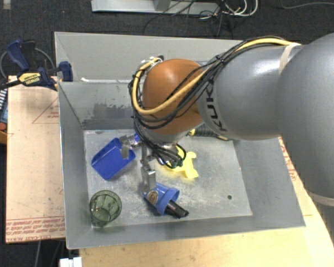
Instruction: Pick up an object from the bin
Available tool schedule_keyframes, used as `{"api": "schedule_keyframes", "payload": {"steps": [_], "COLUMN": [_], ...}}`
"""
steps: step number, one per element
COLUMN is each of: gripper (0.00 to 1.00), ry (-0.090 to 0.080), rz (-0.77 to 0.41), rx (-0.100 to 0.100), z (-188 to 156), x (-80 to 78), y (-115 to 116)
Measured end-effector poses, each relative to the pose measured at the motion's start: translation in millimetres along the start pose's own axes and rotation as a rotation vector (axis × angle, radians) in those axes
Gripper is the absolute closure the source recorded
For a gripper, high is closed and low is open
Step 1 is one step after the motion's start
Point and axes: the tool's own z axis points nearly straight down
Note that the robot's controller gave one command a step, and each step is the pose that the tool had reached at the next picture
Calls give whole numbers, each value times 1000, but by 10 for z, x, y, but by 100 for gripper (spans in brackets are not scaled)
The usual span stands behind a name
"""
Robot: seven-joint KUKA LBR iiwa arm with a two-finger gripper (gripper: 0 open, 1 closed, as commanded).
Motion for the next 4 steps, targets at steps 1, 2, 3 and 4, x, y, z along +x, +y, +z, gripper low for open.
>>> {"api": "schedule_keyframes", "payload": {"steps": [1, 2, 3, 4], "gripper": [0, 100, 100, 100], "ry": [1, -3, -3, -8], "rz": [-38, -34, -34, -22], "rx": [-5, -2, -2, -4], "z": [-59, 669, 669, 668], "x": [193, 134, 134, -256], "y": [665, 193, 193, 225]}}
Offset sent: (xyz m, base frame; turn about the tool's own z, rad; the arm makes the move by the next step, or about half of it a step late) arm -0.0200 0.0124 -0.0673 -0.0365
